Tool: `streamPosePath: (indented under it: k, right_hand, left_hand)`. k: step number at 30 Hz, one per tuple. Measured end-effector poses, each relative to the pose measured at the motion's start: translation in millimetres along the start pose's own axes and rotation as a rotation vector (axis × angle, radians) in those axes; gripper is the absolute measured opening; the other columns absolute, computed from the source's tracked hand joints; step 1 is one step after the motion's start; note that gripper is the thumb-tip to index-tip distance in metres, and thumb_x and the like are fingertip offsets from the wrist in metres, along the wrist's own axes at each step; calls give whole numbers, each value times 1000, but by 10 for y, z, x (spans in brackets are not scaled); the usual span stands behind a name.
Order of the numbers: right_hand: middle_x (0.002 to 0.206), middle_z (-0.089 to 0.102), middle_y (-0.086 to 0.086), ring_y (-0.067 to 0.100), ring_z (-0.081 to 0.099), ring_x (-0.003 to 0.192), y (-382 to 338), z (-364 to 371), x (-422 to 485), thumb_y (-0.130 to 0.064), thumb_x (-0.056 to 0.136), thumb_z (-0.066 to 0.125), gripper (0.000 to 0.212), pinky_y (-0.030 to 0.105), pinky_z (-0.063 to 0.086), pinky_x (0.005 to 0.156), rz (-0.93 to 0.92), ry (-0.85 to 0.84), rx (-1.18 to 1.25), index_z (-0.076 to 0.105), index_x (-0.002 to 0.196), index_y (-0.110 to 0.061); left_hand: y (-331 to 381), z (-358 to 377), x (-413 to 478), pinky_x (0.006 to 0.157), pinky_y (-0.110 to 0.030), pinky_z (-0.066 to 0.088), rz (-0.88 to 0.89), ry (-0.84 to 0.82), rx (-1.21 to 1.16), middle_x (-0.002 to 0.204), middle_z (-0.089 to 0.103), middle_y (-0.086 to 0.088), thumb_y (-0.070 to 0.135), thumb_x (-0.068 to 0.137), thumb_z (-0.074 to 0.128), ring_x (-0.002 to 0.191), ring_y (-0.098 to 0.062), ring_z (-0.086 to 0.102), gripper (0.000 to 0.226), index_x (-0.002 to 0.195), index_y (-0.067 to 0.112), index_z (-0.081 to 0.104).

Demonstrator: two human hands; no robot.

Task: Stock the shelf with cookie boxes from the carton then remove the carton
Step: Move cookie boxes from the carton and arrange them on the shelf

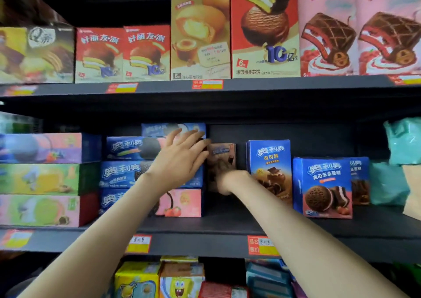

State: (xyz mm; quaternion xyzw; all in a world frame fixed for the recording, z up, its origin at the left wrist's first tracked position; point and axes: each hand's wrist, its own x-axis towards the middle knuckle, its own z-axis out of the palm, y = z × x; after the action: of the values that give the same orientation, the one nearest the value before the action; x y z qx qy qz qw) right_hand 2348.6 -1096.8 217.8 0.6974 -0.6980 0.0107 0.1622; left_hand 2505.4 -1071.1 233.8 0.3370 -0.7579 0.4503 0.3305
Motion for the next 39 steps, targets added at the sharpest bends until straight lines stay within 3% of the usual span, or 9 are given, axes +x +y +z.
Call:
streamPosePath:
  k: [9, 12, 14, 16, 18, 20, 29, 34, 39]
  right_hand:
    - [158, -19, -2, 25, -14, 146, -108, 115, 200, -26, 101, 30, 66, 44, 12, 117, 87, -12, -144, -11, 152, -21]
    - [160, -2, 6, 11, 1, 146, -67, 38, 146, -11, 104, 25, 50, -9, 7, 93, 10, 76, 111, 7, 148, 5]
    - [158, 8, 9, -5, 14, 131, -134, 24, 134, 3, 102, 23, 39, -15, 18, 69, 14, 154, 221, 21, 139, 16]
    - [160, 3, 5, 6, 15, 139, -92, 38, 114, -9, 104, 28, 50, -11, 14, 89, 28, 71, 59, 8, 147, 8]
    - [159, -14, -2, 26, -7, 147, -112, 69, 106, -31, 102, 30, 64, 33, 18, 114, 151, -78, -87, -7, 153, -18]
    - [157, -22, -4, 32, -17, 145, -117, 42, 85, -37, 101, 32, 68, 48, 19, 113, 186, -115, -159, -11, 151, -28]
    - [159, -11, 2, 21, -13, 146, -80, -5, 2, -19, 91, 53, 85, 47, 25, 115, 107, 37, -4, -6, 153, -16]
    - [140, 43, 9, 27, 49, 124, -132, -153, -364, -10, 91, 51, 49, 35, 48, 88, 94, 156, 124, 39, 139, -11]
    - [122, 59, 6, 29, 60, 106, -143, -205, -928, -19, 95, 44, 30, 31, 43, 71, -18, 455, 240, 52, 123, -15]
  left_hand:
    - [-222, 63, 18, 80, -38, 51, -32, 29, -53, 106, 67, -4, 34, 93, 31, 90, -27, 65, 43, 109, 17, 67]
    - [-222, 64, 40, 79, -38, 50, -27, 25, -53, 102, 67, -3, 35, 92, 29, 89, -27, 64, 43, 107, 17, 66]
    - [-222, 69, 40, 80, -38, 49, -25, 25, -46, 102, 66, -3, 35, 93, 28, 89, -27, 63, 44, 107, 17, 66]
    - [-222, 81, 33, 79, -38, 50, -27, 29, -38, 102, 66, -3, 34, 92, 29, 89, -27, 63, 43, 106, 17, 66]
    - [-217, 77, 32, 77, -38, 50, -35, 26, -26, 100, 67, -3, 33, 92, 30, 86, -27, 64, 42, 104, 17, 67]
    - [-205, 67, 39, 77, -37, 51, -40, 17, -25, 99, 67, -4, 33, 92, 30, 85, -27, 64, 42, 103, 16, 67]
    - [-18, 35, -29, 86, -36, 45, -141, 101, -24, 104, 68, -10, 31, 92, 34, 93, -28, 65, 40, 102, 12, 69]
    - [150, -25, -62, 84, -35, 36, -193, 155, -92, 102, 66, -12, 25, 89, 38, 89, -32, 62, 35, 99, 8, 66]
    - [492, -121, -180, 69, -36, 48, -235, 133, -296, 89, 64, -9, 24, 83, 39, 79, -32, 60, 32, 94, 8, 65]
